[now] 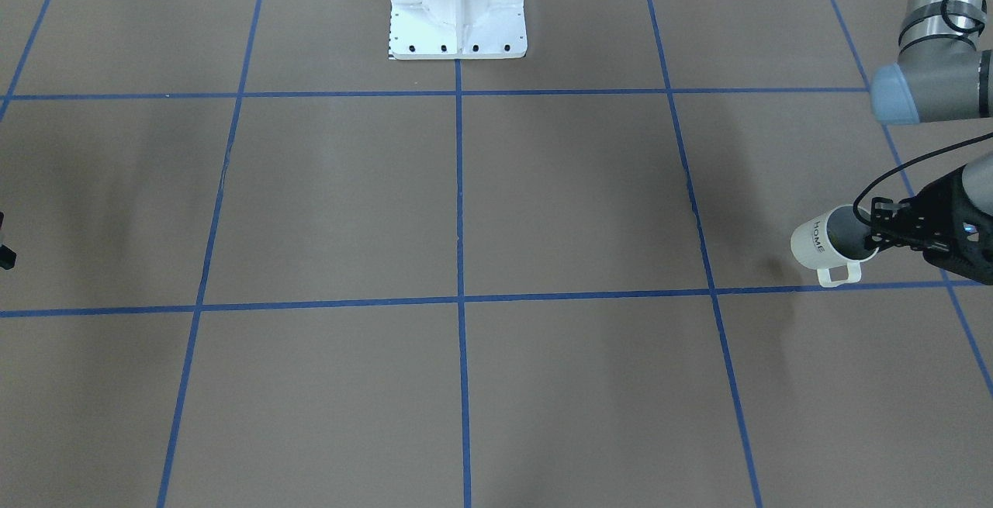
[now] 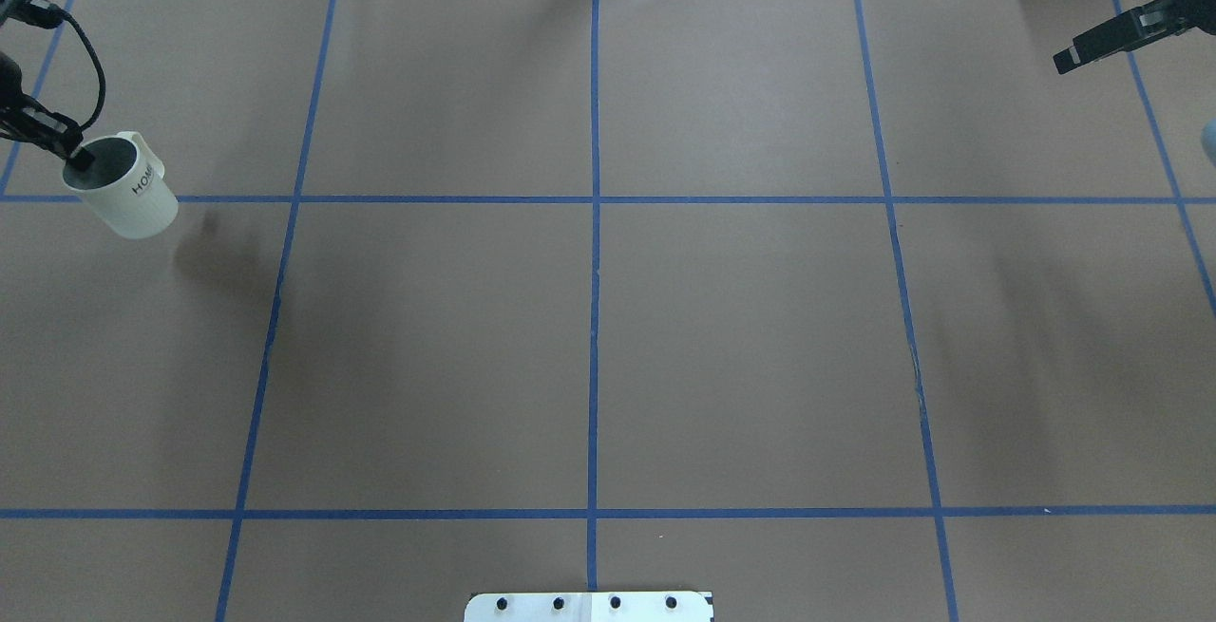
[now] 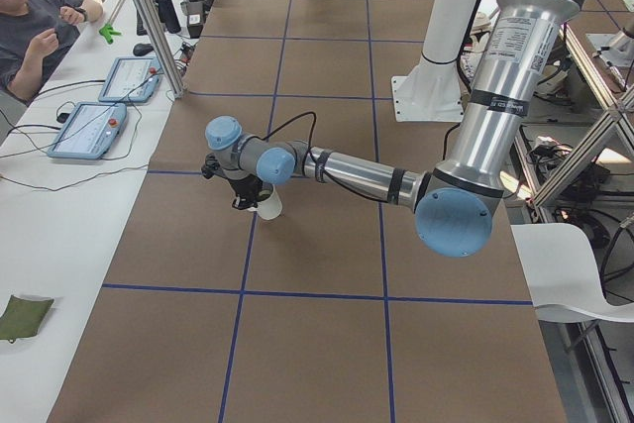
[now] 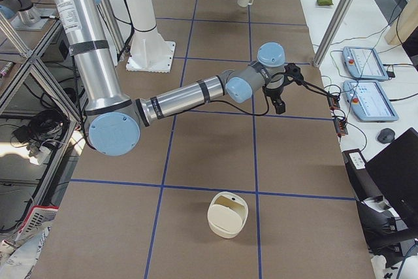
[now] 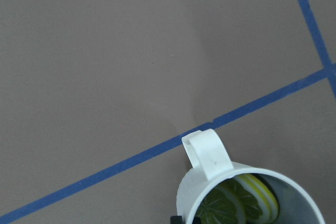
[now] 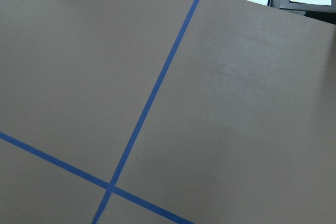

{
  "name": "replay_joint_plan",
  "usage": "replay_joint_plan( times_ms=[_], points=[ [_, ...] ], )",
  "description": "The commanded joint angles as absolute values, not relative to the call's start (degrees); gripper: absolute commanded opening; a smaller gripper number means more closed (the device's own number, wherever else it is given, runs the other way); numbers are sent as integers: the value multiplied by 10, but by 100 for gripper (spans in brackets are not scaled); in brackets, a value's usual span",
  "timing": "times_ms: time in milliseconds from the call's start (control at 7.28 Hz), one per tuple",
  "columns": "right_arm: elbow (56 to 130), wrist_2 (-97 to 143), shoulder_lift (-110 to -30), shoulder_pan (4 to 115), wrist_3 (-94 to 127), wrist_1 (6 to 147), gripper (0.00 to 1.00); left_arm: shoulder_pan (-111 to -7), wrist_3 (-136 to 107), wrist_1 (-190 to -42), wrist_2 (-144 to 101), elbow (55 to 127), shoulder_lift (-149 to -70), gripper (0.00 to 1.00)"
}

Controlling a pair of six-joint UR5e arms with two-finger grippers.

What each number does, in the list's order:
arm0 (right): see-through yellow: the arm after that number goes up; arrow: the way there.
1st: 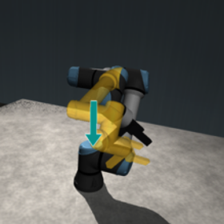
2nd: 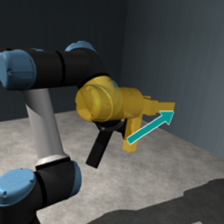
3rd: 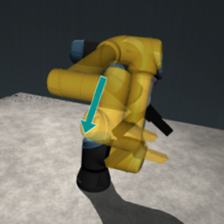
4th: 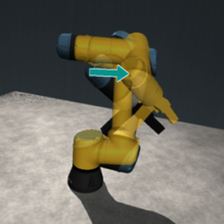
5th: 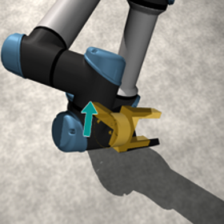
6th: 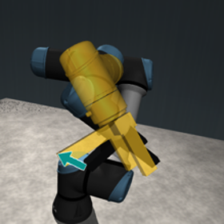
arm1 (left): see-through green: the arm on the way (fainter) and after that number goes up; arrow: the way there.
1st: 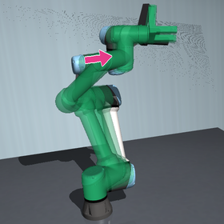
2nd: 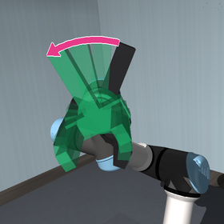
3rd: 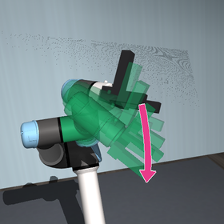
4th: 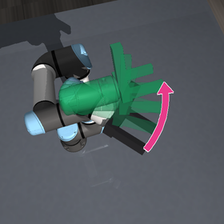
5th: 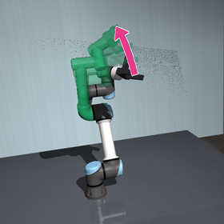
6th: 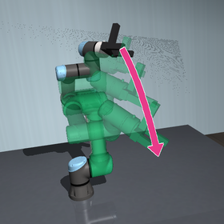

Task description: Left arm hands cup to right arm to dump lemon

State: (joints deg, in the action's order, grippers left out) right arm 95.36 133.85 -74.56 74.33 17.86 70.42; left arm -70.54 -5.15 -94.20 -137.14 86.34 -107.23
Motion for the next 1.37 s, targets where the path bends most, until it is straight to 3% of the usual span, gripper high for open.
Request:
replay_joint_plan(
  times_ms=[0, 275, 687, 1237],
  points=[
    [954, 1337, -717, 737, 191, 704, 100, -729, -74, -799, -1384, 875, -1144, 0],
    [952, 1285, -667, 689, 192, 667, 99, -730, -294, -792, -1425, 889, -1173, 0],
    [950, 1029, -646, 506, 343, 484, 99, -705, -542, -860, -1445, 894, -1208, 0],
    [952, 733, -600, 319, 367, 471, 99, -623, -701, -875, -1439, 854, -1308, 0]
  ],
)
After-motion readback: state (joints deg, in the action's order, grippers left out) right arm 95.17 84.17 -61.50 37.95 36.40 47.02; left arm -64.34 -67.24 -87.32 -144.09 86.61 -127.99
